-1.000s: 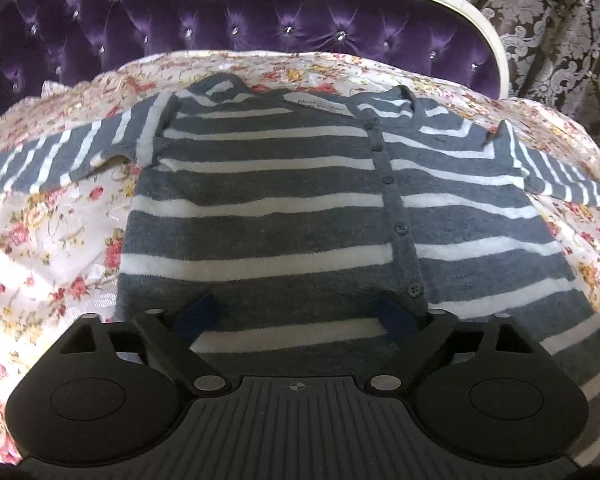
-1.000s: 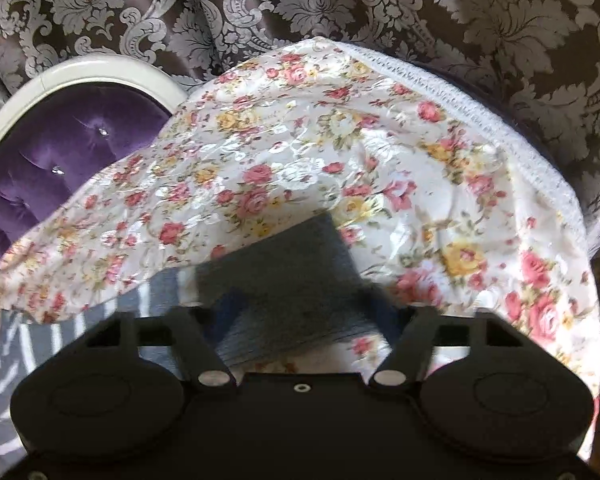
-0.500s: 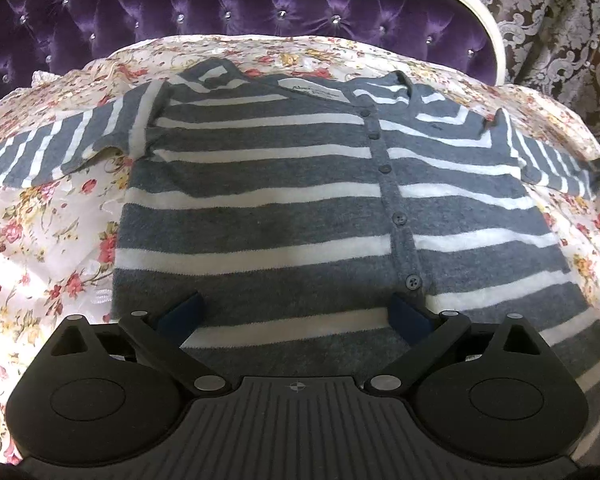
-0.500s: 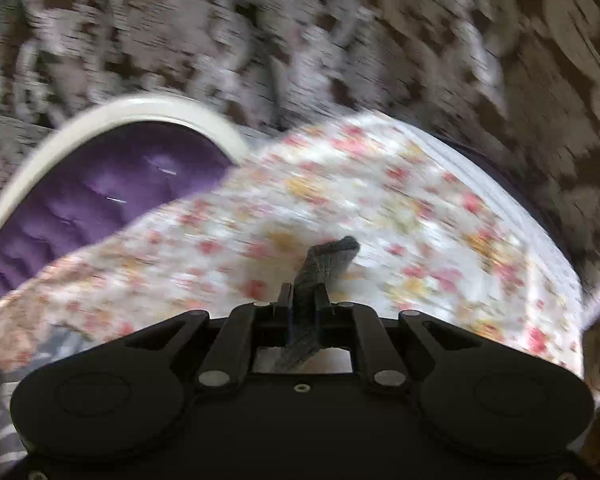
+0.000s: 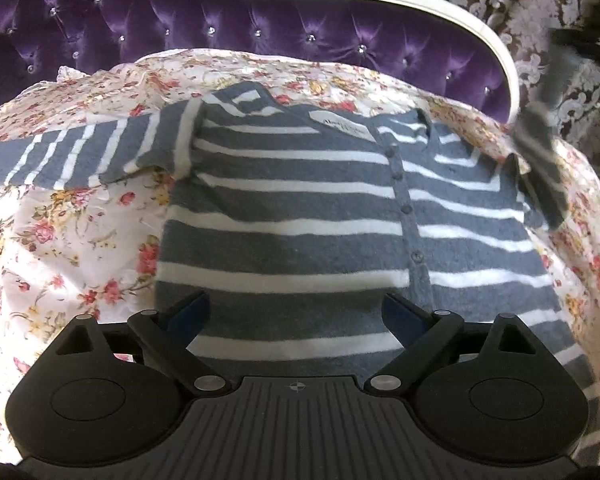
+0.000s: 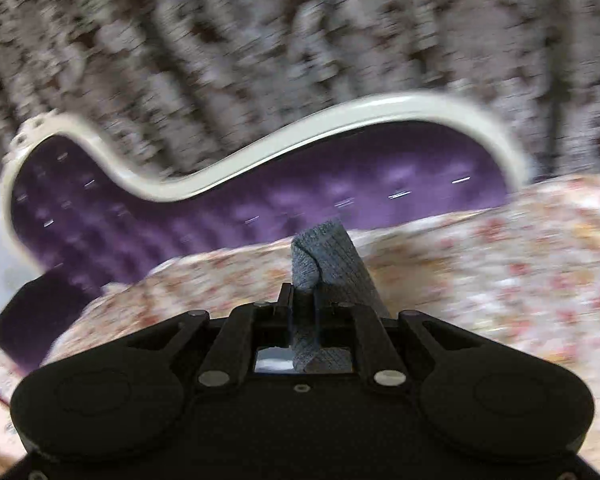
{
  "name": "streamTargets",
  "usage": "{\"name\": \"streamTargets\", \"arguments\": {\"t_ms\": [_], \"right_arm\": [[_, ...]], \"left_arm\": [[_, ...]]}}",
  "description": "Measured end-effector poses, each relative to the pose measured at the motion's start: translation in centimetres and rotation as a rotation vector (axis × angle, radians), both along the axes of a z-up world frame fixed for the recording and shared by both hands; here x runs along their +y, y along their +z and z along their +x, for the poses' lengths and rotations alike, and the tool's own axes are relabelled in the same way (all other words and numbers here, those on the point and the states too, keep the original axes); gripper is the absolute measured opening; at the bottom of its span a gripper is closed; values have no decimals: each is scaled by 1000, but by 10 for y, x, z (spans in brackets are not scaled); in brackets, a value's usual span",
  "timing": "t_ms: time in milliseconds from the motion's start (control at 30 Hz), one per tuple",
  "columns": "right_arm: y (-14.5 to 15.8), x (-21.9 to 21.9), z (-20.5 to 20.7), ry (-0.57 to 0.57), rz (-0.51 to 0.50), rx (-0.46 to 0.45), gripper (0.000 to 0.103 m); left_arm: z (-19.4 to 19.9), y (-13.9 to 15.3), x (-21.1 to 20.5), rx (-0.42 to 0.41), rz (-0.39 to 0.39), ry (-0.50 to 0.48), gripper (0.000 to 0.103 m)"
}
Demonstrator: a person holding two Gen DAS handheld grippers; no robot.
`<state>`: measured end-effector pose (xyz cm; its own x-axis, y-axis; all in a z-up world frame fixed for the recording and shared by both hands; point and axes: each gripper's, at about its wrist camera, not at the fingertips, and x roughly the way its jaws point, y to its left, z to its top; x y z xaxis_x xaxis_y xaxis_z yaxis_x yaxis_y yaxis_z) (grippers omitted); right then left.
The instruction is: Fold small clothes
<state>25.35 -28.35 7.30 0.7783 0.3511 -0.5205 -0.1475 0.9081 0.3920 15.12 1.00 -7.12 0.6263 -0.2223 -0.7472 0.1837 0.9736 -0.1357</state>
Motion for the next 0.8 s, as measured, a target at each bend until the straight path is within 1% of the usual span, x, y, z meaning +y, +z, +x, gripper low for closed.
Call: {"name": "streamTargets", "arguments": {"t_ms": [200, 300, 367, 467, 533, 600, 700, 800], "right_arm": [[-35, 79, 13, 174, 15, 48, 16], [-58, 105, 18, 236, 9, 73, 17], [-74, 115, 16, 261, 21, 86, 18], [-89, 123, 15, 319, 47, 88, 28], [-96, 119, 11, 327, 74, 74, 38], [-100, 111, 6, 309, 94, 55, 52], [-104, 89, -2, 257, 108, 28, 57], [-109, 65, -11, 183, 70, 22, 61]], "left_arm": [[2, 3, 10, 7, -32, 18, 93], [3, 2, 12, 15, -41, 21, 93], [5, 0, 13, 19, -40, 22, 93], [6, -3, 13, 27, -44, 13, 93], [5, -4, 12, 26, -48, 3, 93], [3, -4, 11, 17, -49, -10, 93], [1, -5, 8, 0, -41, -33, 93], [-1, -4, 4, -14, -43, -58, 93]]}}
